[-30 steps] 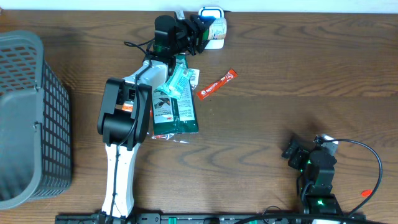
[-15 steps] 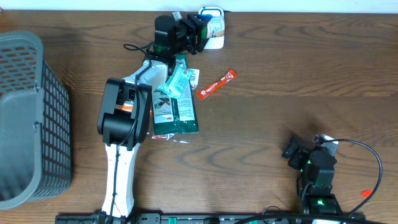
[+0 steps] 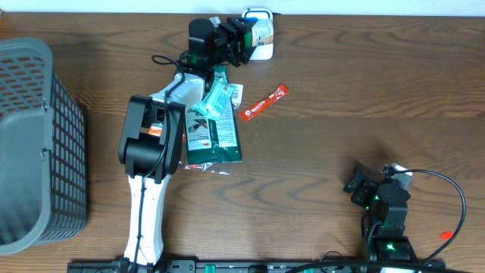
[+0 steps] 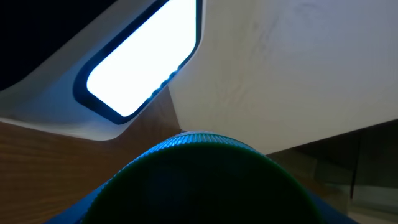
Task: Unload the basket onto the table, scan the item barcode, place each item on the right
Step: 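Hold the jar's side against the white scanner with the left gripper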
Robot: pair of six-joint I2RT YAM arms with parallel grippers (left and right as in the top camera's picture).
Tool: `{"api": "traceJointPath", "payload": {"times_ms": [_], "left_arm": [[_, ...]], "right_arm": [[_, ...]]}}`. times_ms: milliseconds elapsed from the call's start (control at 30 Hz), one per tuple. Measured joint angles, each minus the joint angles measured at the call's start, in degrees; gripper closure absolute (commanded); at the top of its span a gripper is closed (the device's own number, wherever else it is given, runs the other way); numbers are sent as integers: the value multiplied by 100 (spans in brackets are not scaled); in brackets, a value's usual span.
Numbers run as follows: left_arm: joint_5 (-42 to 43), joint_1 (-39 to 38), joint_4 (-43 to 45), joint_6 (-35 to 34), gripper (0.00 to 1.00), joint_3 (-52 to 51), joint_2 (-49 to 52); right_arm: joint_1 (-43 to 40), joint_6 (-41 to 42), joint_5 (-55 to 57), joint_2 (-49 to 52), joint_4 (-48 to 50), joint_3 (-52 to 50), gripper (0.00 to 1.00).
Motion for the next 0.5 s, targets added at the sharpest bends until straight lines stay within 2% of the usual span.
{"api": "traceJointPath", "payload": {"times_ms": [500], "left_arm": [[-2, 0, -151, -151, 87, 4, 0]], "right_arm": [[0, 0, 0, 0, 4, 0, 1]]}}
